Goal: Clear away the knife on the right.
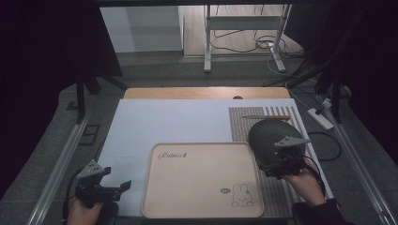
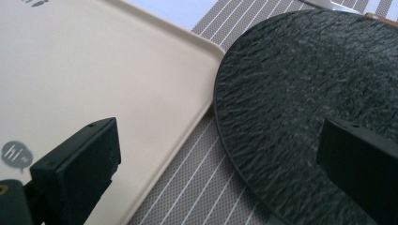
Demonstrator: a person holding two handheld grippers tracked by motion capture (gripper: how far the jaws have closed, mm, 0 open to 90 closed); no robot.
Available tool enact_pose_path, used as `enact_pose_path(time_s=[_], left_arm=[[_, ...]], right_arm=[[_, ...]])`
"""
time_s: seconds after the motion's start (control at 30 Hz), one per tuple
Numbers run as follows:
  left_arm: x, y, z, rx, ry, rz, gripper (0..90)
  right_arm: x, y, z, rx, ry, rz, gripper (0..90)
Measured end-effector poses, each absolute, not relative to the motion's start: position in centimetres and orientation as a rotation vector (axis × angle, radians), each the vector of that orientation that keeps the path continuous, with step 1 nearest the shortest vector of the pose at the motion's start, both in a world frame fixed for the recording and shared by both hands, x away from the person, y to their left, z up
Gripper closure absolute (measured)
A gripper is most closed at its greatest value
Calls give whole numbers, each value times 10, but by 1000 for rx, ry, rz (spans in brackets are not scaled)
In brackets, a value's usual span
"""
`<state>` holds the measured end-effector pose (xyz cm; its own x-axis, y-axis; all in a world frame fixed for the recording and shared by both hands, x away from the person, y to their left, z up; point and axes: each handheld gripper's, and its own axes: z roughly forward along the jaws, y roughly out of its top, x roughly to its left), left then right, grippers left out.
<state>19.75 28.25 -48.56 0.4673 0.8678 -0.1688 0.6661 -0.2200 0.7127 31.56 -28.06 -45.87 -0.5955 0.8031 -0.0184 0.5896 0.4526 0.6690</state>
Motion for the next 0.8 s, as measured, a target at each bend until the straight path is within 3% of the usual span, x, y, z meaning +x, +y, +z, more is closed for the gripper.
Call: enact_pose_path(time_s=[0.8], left_arm=[[199, 283, -486, 1966, 1273, 335, 20]], right_arm=[[368, -271, -468, 1176, 2367, 876, 2]])
